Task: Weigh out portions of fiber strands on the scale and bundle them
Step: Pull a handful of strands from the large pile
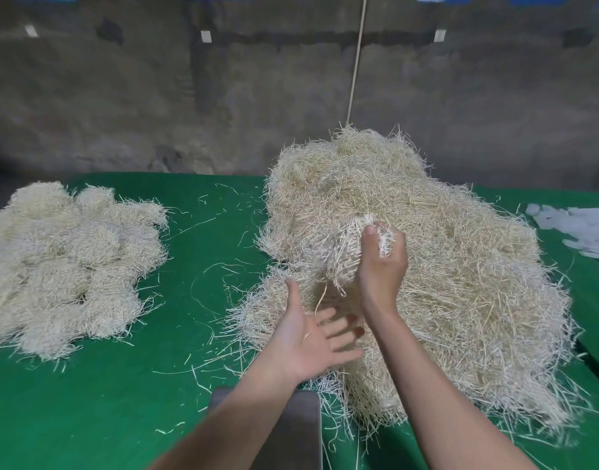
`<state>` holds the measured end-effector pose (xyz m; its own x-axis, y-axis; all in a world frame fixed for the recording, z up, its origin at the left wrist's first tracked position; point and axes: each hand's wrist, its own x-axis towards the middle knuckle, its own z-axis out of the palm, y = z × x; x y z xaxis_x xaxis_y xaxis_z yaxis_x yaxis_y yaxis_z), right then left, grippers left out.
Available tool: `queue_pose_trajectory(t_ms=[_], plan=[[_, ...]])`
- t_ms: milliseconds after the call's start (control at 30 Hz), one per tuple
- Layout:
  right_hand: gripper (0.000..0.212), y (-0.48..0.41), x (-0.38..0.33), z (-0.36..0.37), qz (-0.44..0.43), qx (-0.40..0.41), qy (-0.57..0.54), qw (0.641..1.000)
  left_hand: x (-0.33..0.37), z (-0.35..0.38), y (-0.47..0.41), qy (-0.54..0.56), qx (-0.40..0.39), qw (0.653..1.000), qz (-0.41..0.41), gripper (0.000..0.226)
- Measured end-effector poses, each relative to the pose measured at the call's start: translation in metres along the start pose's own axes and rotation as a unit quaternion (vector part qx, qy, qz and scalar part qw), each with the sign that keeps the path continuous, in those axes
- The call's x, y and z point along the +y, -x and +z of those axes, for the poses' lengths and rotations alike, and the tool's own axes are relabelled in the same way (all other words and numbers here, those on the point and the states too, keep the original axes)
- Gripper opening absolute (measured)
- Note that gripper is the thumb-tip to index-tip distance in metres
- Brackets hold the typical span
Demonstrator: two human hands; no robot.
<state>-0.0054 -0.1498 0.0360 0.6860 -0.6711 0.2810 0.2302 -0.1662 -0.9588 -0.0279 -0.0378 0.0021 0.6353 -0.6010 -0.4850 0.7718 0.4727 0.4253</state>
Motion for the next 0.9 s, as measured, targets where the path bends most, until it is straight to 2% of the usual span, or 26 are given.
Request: queue_pose_trajectory(t_ms=[100, 167, 233, 300, 367, 433, 500, 600, 667, 700, 800, 867, 900], plan=[[0.055, 0.02, 0.001, 0.002, 0.07, -0.122, 0.022, 0.99, 0.014, 0.016, -0.005, 0.076, 0.007, 0.994, 0.073, 0.086], [0.068, 0.045, 0.008, -0.003, 0.086, -0.191, 0.078, 0.975, 0.032, 0.024, -0.01, 0.023, 0.084, 0.986, 0.142, 0.063], [0.057, 0.06, 0.008, -0.008, 0.026, -0.197, 0.111, 0.974, 0.039, 0.023, -0.013, -0.05, 0.196, 0.958, 0.201, 0.045], [0.037, 0.063, 0.003, -0.007, -0.071, -0.19, 0.112, 0.973, 0.033, 0.023, -0.008, -0.14, 0.252, 0.918, 0.27, 0.035], [0.026, 0.052, -0.003, -0.003, -0.112, -0.185, 0.145, 0.966, 0.018, 0.026, -0.001, -0.208, 0.214, 0.912, 0.281, 0.037], [0.031, 0.032, -0.003, -0.007, -0.085, -0.165, 0.15, 0.971, 0.001, 0.032, 0.008, -0.284, 0.182, 0.91, 0.243, 0.043], [0.035, 0.021, 0.006, -0.017, -0.044, -0.131, 0.132, 0.982, -0.002, 0.04, 0.013, -0.337, 0.212, 0.888, 0.231, 0.043], [0.03, 0.054, 0.008, -0.013, 0.036, -0.171, 0.003, 0.985, 0.014, 0.048, 0.014, -0.325, 0.28, 0.847, 0.313, 0.04], [0.041, 0.067, -0.002, -0.008, 0.008, -0.155, -0.02, 0.988, 0.017, 0.047, 0.014, -0.315, 0.33, 0.817, 0.353, 0.041], [0.044, 0.063, -0.008, -0.009, -0.02, -0.15, -0.014, 0.988, 0.012, 0.046, 0.013, -0.304, 0.331, 0.82, 0.355, 0.041], [0.05, 0.039, -0.012, -0.018, -0.062, -0.158, -0.033, 0.985, -0.018, 0.045, 0.014, -0.271, 0.28, 0.863, 0.321, 0.039], [0.046, 0.044, -0.008, -0.02, -0.051, -0.154, -0.028, 0.986, -0.019, 0.039, 0.013, -0.293, 0.271, 0.856, 0.329, 0.037], [0.04, 0.048, -0.007, -0.019, -0.054, -0.157, -0.011, 0.986, -0.014, 0.035, 0.012, -0.334, 0.27, 0.835, 0.345, 0.036]])
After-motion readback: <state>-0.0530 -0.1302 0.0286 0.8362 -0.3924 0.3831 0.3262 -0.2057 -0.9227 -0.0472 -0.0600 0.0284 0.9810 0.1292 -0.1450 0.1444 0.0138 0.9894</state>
